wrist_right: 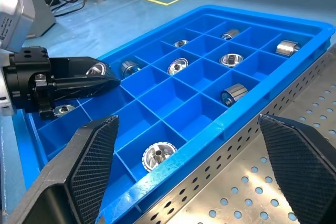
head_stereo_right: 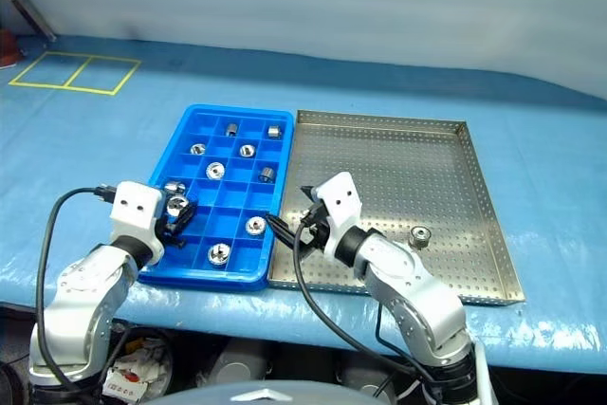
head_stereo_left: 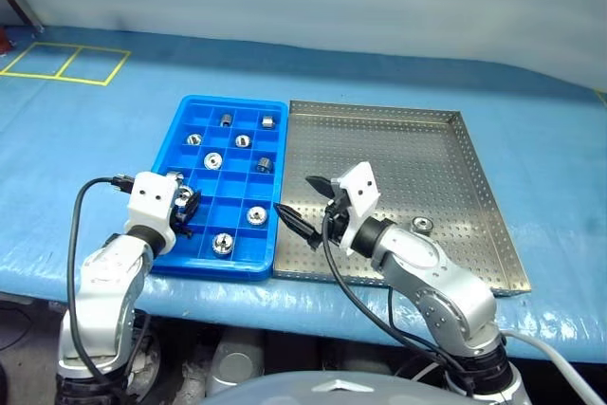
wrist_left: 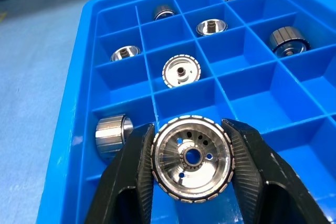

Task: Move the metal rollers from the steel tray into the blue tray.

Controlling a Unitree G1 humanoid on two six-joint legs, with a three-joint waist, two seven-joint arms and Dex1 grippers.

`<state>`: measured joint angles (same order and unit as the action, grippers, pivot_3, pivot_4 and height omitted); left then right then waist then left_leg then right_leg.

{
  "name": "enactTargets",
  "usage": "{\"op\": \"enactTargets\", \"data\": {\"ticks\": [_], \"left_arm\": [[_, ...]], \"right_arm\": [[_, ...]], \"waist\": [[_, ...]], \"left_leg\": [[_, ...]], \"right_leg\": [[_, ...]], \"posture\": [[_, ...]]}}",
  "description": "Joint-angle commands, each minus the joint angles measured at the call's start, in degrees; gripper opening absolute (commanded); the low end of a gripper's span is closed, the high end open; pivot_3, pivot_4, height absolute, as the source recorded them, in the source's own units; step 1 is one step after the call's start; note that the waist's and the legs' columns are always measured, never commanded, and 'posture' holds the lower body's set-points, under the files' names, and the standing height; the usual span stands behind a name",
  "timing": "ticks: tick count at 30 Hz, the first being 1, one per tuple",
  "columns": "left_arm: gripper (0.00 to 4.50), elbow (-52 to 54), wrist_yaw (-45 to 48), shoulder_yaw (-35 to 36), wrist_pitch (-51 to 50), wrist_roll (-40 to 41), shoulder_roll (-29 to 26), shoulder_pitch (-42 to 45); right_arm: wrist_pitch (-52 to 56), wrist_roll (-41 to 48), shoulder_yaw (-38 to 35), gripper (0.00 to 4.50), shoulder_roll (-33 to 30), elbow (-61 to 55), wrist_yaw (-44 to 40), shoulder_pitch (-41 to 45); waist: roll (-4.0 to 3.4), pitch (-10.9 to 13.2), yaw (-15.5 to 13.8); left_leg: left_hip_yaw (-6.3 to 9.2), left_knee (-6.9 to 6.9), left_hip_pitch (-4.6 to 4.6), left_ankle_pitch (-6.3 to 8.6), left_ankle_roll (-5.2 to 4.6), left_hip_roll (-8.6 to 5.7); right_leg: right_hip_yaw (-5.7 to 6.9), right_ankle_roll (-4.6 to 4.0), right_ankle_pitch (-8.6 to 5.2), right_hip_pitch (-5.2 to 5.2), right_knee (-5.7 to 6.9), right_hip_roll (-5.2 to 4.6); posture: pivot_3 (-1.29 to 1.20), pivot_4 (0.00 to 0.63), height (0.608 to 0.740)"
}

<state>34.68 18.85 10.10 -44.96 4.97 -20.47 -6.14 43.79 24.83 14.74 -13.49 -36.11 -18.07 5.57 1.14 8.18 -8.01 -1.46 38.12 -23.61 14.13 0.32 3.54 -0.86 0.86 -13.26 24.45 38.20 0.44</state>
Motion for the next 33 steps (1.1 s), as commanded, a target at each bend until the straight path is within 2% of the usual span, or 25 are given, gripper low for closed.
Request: {"op": "enactTargets", "data": {"ticks": [1,4,11,12,13,23,33], "left_arm": [[1.69,2.26,0.13,0.02,-0.05,1.36,-0.18,-0.17],[1.69,1.43,0.83,-0.94,-0.04,2.29,-0.38,0.05],[4.05,-0.43,2.08,-3.24,0.71,4.19,-0.56,3.09],[4.36,-0.30,2.29,-3.15,0.77,4.65,-0.41,3.59],[4.47,-0.11,2.53,-2.97,0.96,5.05,-0.34,4.07],[4.47,-0.29,4.93,-1.72,4.18,11.59,-0.07,12.88],[4.47,-7.79,9.78,-9.26,7.32,12.21,-1.20,23.50]], "right_arm": [[-1.09,0.23,-0.19,4.50,0.49,-0.31,-0.42,0.90],[-1.25,0.07,-0.20,4.50,0.72,-0.39,-0.31,0.68],[-1.59,-0.31,-0.99,4.50,1.12,-1.16,1.01,-0.90],[-1.59,-0.32,-1.13,4.50,1.11,-1.44,1.28,-1.18],[-1.60,-0.31,-1.32,4.50,1.11,-1.74,1.52,-1.44],[-1.42,0.30,-4.66,4.50,0.62,-5.62,3.76,-4.68],[-1.40,-1.03,-10.40,4.50,1.28,-12.75,10.08,-10.48]], "waist": [[0.00,0.00,-0.27],[0.00,0.00,-0.59],[0.00,0.00,-0.65],[0.00,0.00,-0.64],[0.00,0.00,-0.64],[0.00,0.01,0.39],[0.00,0.01,3.65]], "left_leg": [[0.01,0.00,0.00,0.00,0.00,0.00],[0.00,0.00,-0.01,0.00,0.00,0.00],[-0.01,0.00,-0.03,0.00,0.00,0.00],[-0.01,-0.01,-0.04,0.00,0.00,0.00],[-0.01,-0.02,-0.04,0.00,0.00,0.00],[-0.04,-0.04,-0.07,0.00,0.00,-0.01],[-0.08,-0.04,-0.09,0.00,0.00,-0.03]], "right_leg": [[0.01,0.00,0.00,0.00,0.00,0.00],[0.03,-0.03,-0.02,0.00,0.00,0.00],[0.05,-0.07,-0.05,0.00,-0.04,-0.01],[0.05,-0.07,-0.05,0.00,-0.04,-0.01],[0.05,-0.07,-0.05,0.00,-0.05,-0.01],[0.06,-0.05,-0.03,0.00,-0.10,-0.01],[0.03,0.06,0.03,-0.01,-0.15,0.00]], "posture": [[0.39,0.150,0.740],[0.38,0.150,0.740],[0.36,0.150,0.740],[0.36,0.150,0.740],[0.36,0.150,0.740],[0.28,0.150,0.740],[0.10,0.150,0.740]]}}
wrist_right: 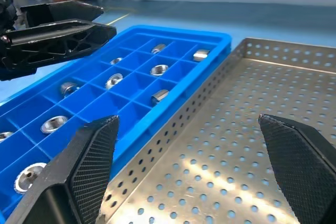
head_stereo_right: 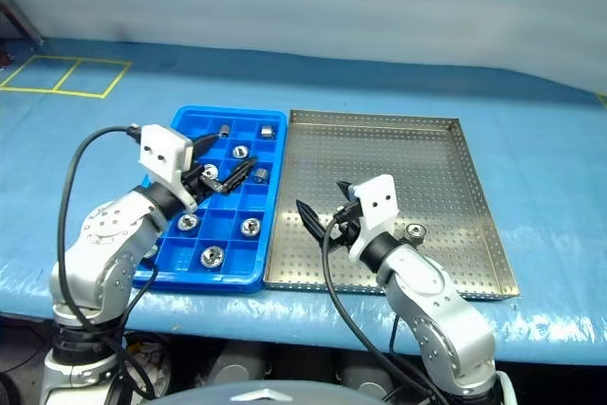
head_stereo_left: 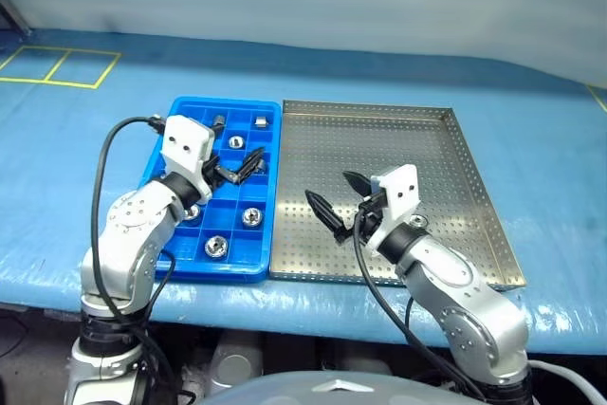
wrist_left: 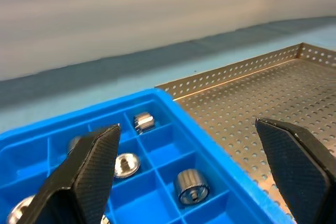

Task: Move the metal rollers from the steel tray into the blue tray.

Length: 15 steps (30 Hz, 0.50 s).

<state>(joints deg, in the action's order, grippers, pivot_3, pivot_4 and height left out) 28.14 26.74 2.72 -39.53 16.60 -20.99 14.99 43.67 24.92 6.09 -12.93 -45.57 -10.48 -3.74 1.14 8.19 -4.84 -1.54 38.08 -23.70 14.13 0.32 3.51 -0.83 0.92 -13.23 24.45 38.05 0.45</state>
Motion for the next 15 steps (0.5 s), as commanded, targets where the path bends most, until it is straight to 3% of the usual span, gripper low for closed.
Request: {"op": "enactTargets", "data": {"ticks": [1,10,15], "left_arm": [[4.47,-2.42,2.63,-2.84,2.39,0.40,-0.75,3.26],[4.47,-13.51,9.87,-11.96,7.67,-1.49,-0.71,8.87],[4.47,-19.42,12.67,-15.97,11.16,-2.44,1.13,11.01]], "right_arm": [[-1.49,-1.93,-2.36,4.50,1.23,-3.70,3.98,-2.15],[-2.90,-6.22,-6.92,4.50,6.08,-6.66,12.21,-10.09],[-3.52,-8.31,-7.80,4.50,7.74,-5.64,14.54,-13.17]], "waist": [[0.00,0.00,0.98],[-0.02,-0.01,5.35],[-0.03,-0.02,6.38]], "left_leg": [[-0.02,0.00,0.01,0.00,0.00,0.00],[-0.15,-0.01,0.08,0.00,0.00,0.02],[-0.21,-0.01,0.11,0.00,0.00,0.01]], "right_leg": [[-0.02,0.06,0.04,0.00,0.00,0.00],[-0.19,0.15,0.09,0.03,0.05,0.04],[-0.24,0.15,0.09,0.04,0.10,0.05]], "posture": [[0.07,0.150,0.740],[-0.06,0.150,0.740],[-0.09,0.150,0.740]]}}
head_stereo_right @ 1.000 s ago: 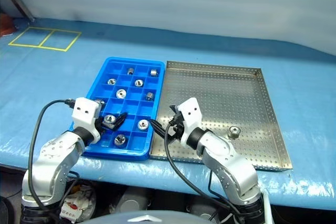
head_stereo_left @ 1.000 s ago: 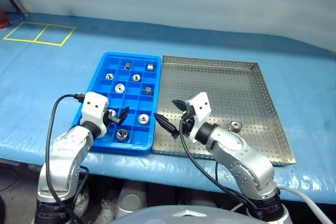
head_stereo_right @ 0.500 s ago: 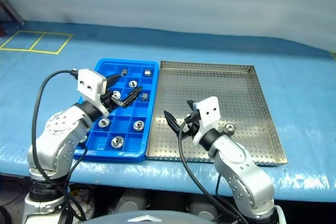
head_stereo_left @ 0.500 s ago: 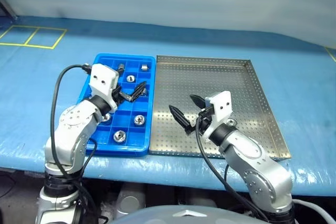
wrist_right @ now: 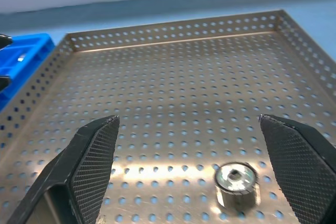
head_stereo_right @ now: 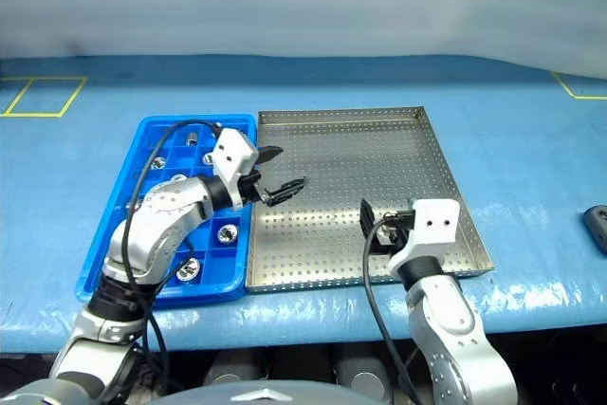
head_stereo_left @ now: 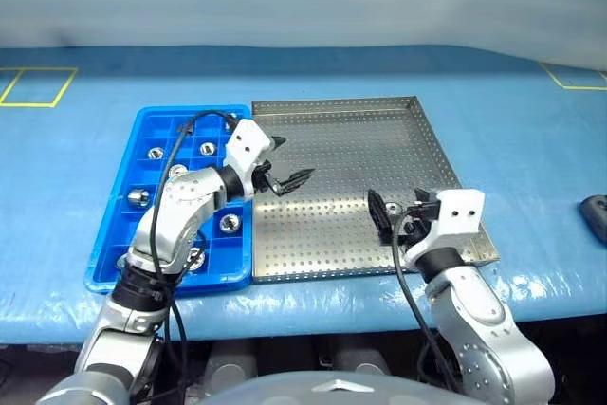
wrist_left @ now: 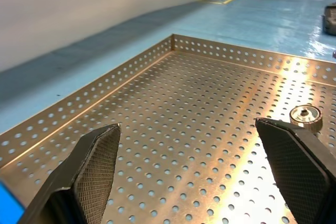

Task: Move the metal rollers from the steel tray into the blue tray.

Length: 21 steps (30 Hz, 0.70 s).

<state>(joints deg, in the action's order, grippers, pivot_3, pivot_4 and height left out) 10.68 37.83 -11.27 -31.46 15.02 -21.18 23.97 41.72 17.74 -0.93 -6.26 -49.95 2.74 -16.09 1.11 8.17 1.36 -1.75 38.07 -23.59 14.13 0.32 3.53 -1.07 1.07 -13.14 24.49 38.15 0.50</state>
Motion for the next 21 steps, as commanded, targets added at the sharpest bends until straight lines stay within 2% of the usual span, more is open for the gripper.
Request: {"op": "enactTargets", "data": {"ticks": [1,8,21], "left_arm": [[4.47,-3.30,1.87,-3.10,4.02,-1.67,1.90,2.59],[4.47,-14.69,4.10,-10.08,9.87,-6.98,6.93,8.18],[4.47,-34.74,7.47,-14.60,20.51,-13.19,16.52,16.67]], "right_arm": [[-1.78,-1.29,-0.71,4.50,1.55,-1.10,1.54,-1.33],[-2.48,-0.79,0.93,4.50,2.08,-2.88,-0.35,-4.16],[-5.00,-1.91,1.37,4.50,1.92,-6.70,-1.05,-11.20]], "waist": [[0.00,0.00,0.33],[-0.02,-0.02,0.85],[-0.04,-0.02,2.50]], "left_leg": [[-0.01,0.01,0.00,0.00,0.00,0.00],[-0.07,0.02,0.00,0.00,0.00,0.00],[-0.11,0.02,-0.02,0.02,-0.06,-0.04]], "right_leg": [[-0.01,0.00,0.00,0.00,0.00,0.00],[-0.11,0.03,0.02,0.04,0.01,0.02],[-0.16,0.08,0.04,0.03,-0.04,0.02]], "posture": [[-0.09,0.150,0.740],[-0.10,0.150,0.740],[-0.18,0.150,0.740]]}}
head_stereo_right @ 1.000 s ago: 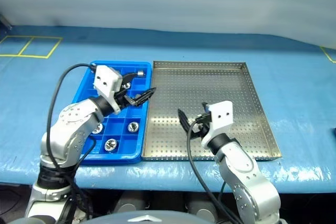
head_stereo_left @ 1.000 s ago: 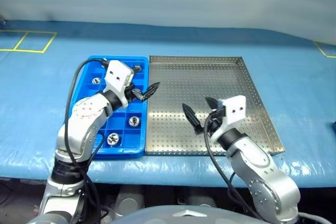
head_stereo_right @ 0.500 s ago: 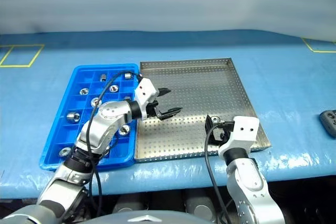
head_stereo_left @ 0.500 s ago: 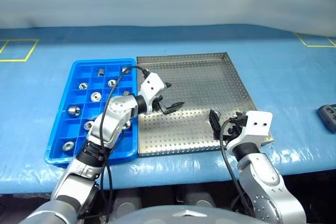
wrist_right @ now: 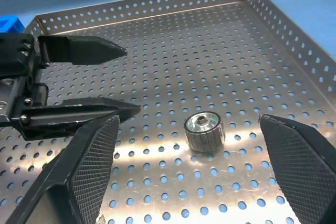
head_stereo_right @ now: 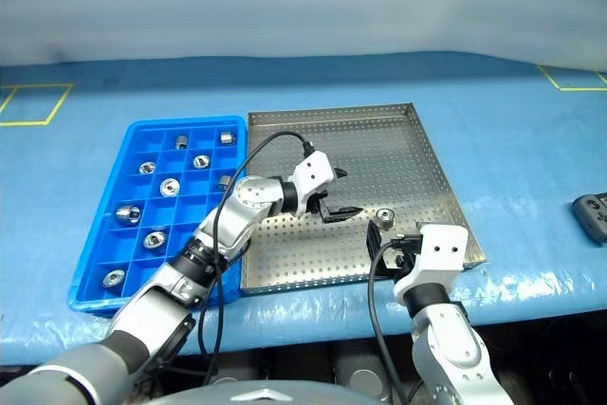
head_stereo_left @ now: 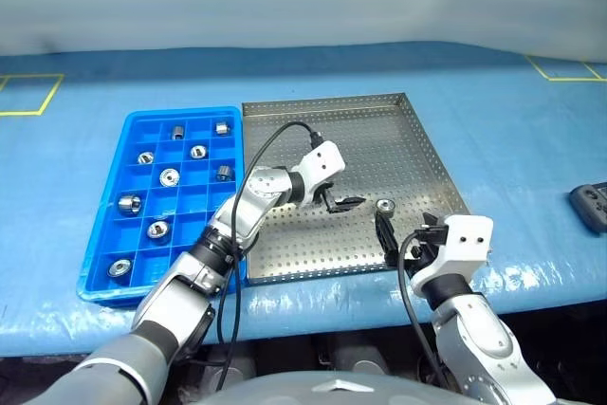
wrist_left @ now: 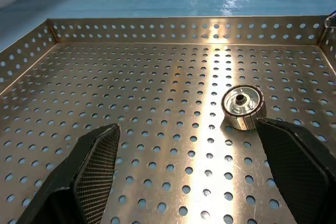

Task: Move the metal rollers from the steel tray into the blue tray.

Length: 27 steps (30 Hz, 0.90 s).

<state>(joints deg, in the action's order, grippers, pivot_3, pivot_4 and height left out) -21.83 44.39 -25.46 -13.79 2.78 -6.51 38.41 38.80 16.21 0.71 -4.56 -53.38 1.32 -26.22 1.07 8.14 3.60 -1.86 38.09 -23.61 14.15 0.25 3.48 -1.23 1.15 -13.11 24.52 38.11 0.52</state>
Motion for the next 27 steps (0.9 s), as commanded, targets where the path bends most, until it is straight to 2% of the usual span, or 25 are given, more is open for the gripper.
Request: {"op": "enactTargets", "data": {"ticks": [1,10,16,25,26,27], "left_arm": [[4.47,-3.36,1.00,-0.38,3.35,-1.23,2.53,2.61],[4.47,-12.57,0.76,0.74,8.03,-3.07,8.03,5.66],[4.47,-18.98,-0.71,1.12,10.39,-4.38,11.12,7.82],[4.47,-27.30,-9.29,2.92,10.35,-8.29,13.76,10.04],[4.11,-27.86,-10.45,3.16,10.13,-8.66,13.71,10.13],[3.97,-28.29,-11.27,3.38,9.96,-8.93,13.61,10.20]], "right_arm": [[-2.35,-0.59,-0.20,4.50,0.38,-3.54,0.57,-1.67],[-4.84,-2.44,0.88,4.50,1.94,-5.45,2.49,-6.82],[-6.10,-3.64,2.03,4.50,2.77,-6.18,3.60,-8.69],[-7.88,-4.77,2.65,4.50,3.62,-6.29,4.51,-10.41],[-8.01,-4.75,2.56,4.50,3.72,-6.29,4.50,-10.50],[-8.05,-4.81,2.62,4.50,3.78,-6.31,4.55,-10.51]], "waist": [[0.00,0.00,0.43],[0.00,0.00,2.23],[-0.01,-0.01,4.75],[-0.01,-0.01,8.99],[-0.01,-0.01,9.48],[-0.01,0.00,9.80]], "left_leg": [[-0.01,0.00,0.00,0.00,0.00,0.00],[-0.03,0.02,0.00,0.00,0.00,-0.01],[-0.02,0.02,0.00,0.00,0.00,-0.01],[0.11,-0.04,0.01,0.00,0.00,0.00],[0.15,-0.05,0.01,0.00,0.00,0.00],[0.16,-0.06,0.01,0.00,0.00,0.00]], "right_leg": [[-0.01,0.00,0.00,0.00,0.00,0.00],[-0.05,0.02,0.00,0.01,0.00,-0.01],[-0.05,0.02,0.00,0.01,0.00,-0.02],[-0.06,0.04,0.00,0.01,0.00,-0.02],[-0.07,0.04,0.00,0.01,0.01,-0.02],[-0.07,0.04,0.00,0.01,0.01,-0.03]], "posture": [[-0.20,0.150,0.740],[-0.28,0.150,0.740],[-0.32,0.150,0.740],[-0.35,0.150,0.740],[-0.35,0.150,0.740],[-0.35,0.150,0.740]]}}
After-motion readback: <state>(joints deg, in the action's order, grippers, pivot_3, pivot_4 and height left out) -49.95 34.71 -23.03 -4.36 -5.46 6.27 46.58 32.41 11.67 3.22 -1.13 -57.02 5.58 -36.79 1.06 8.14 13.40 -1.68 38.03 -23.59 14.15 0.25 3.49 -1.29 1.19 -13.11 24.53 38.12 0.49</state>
